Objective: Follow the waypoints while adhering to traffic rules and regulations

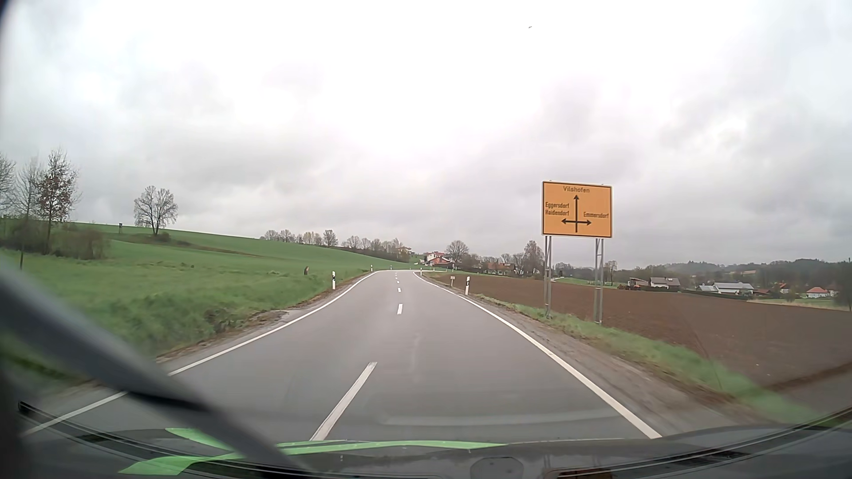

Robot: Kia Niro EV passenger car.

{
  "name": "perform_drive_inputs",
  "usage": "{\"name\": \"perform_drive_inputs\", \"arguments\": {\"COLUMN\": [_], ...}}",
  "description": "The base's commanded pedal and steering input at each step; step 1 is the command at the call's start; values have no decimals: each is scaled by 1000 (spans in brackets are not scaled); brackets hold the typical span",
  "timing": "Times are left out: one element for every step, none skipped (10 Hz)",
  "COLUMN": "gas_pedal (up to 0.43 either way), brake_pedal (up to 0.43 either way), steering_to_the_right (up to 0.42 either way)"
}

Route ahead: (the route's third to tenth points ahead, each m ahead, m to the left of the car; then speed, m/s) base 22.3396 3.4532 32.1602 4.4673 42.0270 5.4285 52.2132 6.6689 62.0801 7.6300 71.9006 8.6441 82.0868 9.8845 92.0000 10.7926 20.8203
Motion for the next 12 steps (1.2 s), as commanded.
{"name": "perform_drive_inputs", "arguments": {"gas_pedal": [260,260,260,260,260,248,248,248,228,220,220,220], "brake_pedal": [0,0,0,0,0,0,0,0,0,0,0,0], "steering_to_the_right": [-26,-25,-25,-25,-25,-25,-25,-24,-23,-21,-18,-15]}}
